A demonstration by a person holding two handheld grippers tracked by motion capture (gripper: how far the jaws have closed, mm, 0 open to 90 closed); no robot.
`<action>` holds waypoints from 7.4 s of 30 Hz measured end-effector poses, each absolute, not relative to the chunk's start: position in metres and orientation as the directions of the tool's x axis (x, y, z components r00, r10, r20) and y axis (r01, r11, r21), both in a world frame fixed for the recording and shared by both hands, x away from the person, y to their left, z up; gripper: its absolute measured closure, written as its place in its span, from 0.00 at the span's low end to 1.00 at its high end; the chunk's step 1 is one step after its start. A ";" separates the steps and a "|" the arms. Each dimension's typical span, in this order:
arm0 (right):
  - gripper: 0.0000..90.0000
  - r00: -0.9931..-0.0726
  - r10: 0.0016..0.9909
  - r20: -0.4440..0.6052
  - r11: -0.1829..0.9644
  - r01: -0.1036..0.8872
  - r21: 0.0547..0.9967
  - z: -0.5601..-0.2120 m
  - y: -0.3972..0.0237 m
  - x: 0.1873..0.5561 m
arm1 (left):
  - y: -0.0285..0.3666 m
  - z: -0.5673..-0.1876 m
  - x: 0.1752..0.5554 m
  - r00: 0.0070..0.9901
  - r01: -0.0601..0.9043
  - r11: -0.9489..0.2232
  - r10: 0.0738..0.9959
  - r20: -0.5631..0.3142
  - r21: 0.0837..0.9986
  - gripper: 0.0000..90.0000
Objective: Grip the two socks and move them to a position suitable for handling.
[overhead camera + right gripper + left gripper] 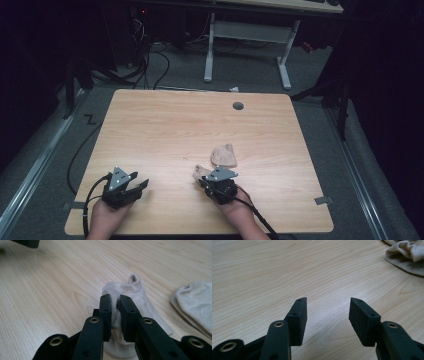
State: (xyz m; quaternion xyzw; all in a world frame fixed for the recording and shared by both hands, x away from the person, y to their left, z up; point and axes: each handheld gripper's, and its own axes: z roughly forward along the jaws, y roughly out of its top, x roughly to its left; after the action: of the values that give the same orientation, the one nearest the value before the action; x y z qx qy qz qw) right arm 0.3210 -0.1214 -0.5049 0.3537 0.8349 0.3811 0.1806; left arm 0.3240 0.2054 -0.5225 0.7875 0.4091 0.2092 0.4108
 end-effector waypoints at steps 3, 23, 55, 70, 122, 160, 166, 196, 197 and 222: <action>0.90 -0.679 0.733 -0.021 0.446 0.457 0.770 -0.503 -0.123 0.322 | 0.199 -0.523 0.324 0.598 0.480 -0.322 0.801 -0.035 0.816 0.58; 0.90 -0.618 0.783 0.069 0.320 0.495 0.808 -0.495 -0.151 0.335 | 0.020 -0.528 0.333 0.796 0.407 -0.471 0.603 -0.051 0.783 1.00; 0.88 -0.583 0.813 -0.009 0.385 0.525 0.759 -0.515 -0.163 0.309 | 0.116 -0.529 0.324 0.727 0.437 -0.527 0.684 0.059 0.729 1.00; 0.88 -0.574 0.818 -0.033 0.414 0.549 0.726 -0.524 -0.164 0.318 | 0.115 -0.529 0.324 0.727 0.440 -0.526 0.685 0.055 0.728 1.00; 0.97 -0.581 0.812 -0.056 0.422 0.518 0.744 -0.509 -0.119 0.375 | 0.175 -0.525 0.319 0.617 0.479 -0.319 0.785 -0.055 0.818 0.78; 0.95 -0.368 0.929 -0.042 0.264 0.578 0.772 -0.501 -0.217 0.366 | 0.173 -0.526 0.319 0.620 0.483 -0.327 0.783 -0.053 0.813 0.79; 0.93 -0.348 0.936 -0.056 0.270 0.606 0.749 -0.512 -0.224 0.364 | 0.172 -0.527 0.319 0.621 0.483 -0.328 0.782 -0.054 0.812 0.79; 0.78 -0.347 0.938 0.012 0.205 0.581 0.788 -0.512 -0.240 0.364 | 0.100 -0.503 0.371 0.678 0.480 -0.360 0.731 -0.077 0.800 0.76; 0.78 -0.345 0.939 0.016 0.199 0.580 0.790 -0.511 -0.241 0.363 | 0.096 -0.503 0.374 0.680 0.484 -0.365 0.729 -0.079 0.795 0.76; 0.71 -0.350 0.936 0.040 0.188 0.592 0.783 -0.517 -0.244 0.368 | 0.030 -0.518 0.423 0.698 0.542 -0.429 0.709 -0.103 0.723 0.68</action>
State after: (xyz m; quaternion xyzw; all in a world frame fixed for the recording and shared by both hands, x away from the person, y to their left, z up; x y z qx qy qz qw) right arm 0.3678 -0.2437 -0.5170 0.5203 0.7344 0.3681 0.2333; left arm 0.4233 0.0305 -0.5181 0.8382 0.3729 0.1091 0.3828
